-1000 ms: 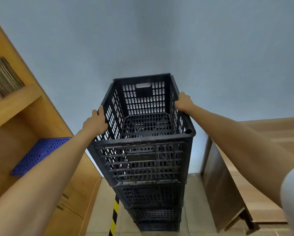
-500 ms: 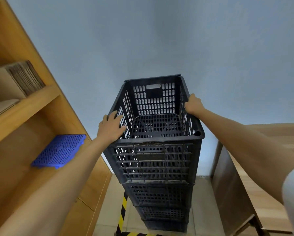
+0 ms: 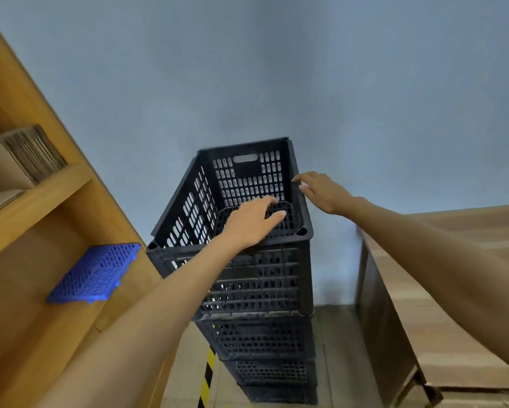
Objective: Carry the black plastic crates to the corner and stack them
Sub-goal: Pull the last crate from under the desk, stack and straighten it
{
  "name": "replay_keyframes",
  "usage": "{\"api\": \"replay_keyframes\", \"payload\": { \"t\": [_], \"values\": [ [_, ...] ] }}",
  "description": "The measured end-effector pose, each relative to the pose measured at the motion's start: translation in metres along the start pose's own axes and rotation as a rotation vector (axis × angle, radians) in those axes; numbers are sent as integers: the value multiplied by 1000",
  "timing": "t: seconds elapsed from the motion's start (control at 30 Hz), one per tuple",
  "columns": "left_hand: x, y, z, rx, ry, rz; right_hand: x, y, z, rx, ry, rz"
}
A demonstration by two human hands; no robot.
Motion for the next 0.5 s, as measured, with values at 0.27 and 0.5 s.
{"api": "replay_keyframes", "payload": {
  "t": [0.27, 0.5],
  "values": [
    [73, -28, 35, 18, 201, -81, 33, 12, 26, -317, 284, -206],
    [96, -76, 36, -348, 620, -7, 73, 13, 63, -294, 339, -307]
  ]
}}
Point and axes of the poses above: each hand's wrist, its own x-axis towards the middle knuckle, its own y-axis out of the back of the hand, z = x × y, the point moved 10 cm from there along x, towards the middle knuckle, and after that the axes turned 3 degrees about -y, right-handed, at the moved point
